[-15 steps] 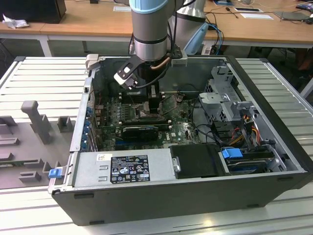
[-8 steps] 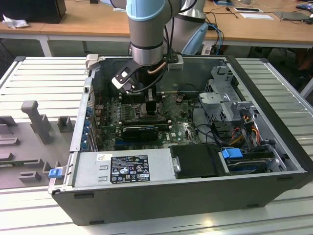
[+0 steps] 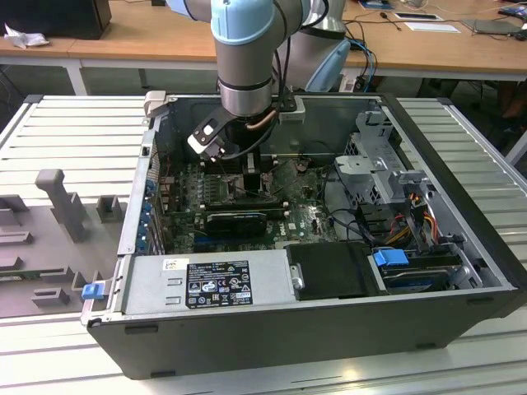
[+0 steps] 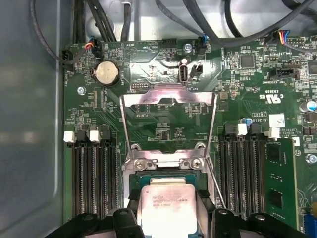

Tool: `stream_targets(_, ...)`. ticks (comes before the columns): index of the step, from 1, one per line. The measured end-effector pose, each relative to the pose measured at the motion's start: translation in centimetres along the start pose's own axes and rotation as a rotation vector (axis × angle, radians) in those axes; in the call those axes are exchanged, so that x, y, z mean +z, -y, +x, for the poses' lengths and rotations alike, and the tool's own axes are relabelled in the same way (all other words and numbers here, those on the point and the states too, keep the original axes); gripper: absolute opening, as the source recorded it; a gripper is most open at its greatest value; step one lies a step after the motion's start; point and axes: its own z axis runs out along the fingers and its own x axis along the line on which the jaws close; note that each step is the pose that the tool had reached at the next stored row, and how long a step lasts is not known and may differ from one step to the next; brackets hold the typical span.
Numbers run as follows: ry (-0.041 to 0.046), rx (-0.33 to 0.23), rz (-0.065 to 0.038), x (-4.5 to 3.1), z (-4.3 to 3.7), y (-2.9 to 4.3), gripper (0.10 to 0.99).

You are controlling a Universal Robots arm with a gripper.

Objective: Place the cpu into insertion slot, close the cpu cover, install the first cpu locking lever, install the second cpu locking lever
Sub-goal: 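Place the cpu into insertion slot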

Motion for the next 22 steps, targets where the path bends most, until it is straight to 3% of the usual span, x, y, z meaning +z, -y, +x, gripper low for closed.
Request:
stream_targets(7,-0.0001,0.000,0.000,0.03,0.00,0.00,0.541)
stream_targets(8,-0.0001,0.000,0.000,0.04,0.00,0.00,0.604)
stream_targets(10,-0.0005,0.000,0.000,0.03,0.02,0.00,0.604)
stream_targets(17,-0.0004,0.000,0.000,-1.06,0.04,-0.09,0.604)
stream_targets(22,-0.0004,0.000,0.000,-1.59,0.05,-0.14,0.400)
